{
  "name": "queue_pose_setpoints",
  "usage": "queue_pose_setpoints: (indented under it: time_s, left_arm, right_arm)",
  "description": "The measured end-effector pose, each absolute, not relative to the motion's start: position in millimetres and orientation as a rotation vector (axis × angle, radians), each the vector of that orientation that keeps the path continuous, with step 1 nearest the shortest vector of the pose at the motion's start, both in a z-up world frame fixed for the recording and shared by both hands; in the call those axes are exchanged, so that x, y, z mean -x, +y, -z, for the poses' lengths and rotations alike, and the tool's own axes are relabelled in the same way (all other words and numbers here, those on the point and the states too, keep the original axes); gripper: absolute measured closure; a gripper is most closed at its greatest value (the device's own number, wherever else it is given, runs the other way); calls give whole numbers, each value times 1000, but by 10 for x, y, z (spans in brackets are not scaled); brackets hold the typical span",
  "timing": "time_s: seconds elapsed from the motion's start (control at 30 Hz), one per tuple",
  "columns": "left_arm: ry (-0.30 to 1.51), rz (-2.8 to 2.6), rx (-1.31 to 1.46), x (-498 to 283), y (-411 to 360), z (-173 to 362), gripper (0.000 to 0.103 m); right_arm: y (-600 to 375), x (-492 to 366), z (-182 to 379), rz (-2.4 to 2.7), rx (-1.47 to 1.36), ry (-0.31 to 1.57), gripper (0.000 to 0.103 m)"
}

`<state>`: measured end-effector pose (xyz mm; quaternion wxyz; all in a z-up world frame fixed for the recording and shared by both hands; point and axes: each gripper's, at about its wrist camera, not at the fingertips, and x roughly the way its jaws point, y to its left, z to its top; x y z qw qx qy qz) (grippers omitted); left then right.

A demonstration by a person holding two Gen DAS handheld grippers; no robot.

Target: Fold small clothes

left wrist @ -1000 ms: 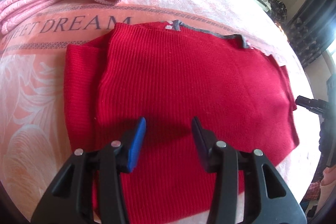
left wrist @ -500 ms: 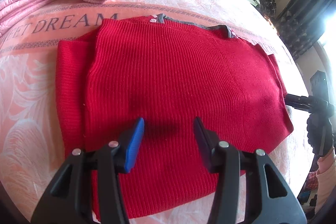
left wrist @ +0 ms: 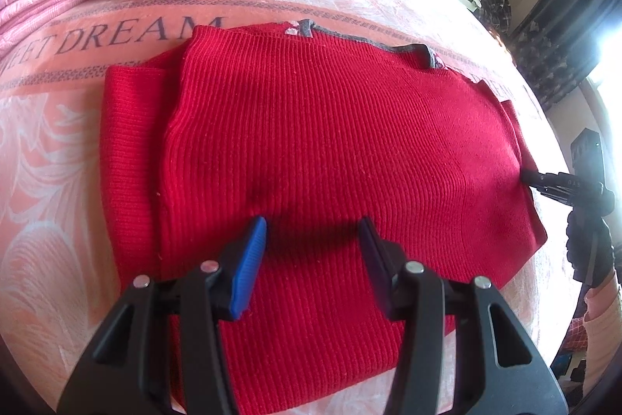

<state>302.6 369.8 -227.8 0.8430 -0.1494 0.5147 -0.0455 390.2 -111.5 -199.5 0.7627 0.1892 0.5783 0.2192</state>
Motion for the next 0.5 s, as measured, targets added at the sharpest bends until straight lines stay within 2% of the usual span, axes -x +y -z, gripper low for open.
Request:
queue_pose_setpoints:
  time_s: [0.3, 0.5]
  left_arm:
    - [1083, 99, 318, -3059, 3666, 2289, 52]
    - [1040, 140, 366, -2894, 3769, 2004, 55]
  right_arm:
    - [-1101, -3875, 1905, -431, -440, 1268, 89]
    - [-515, -3815, 1113, -544, -372, 1146, 91]
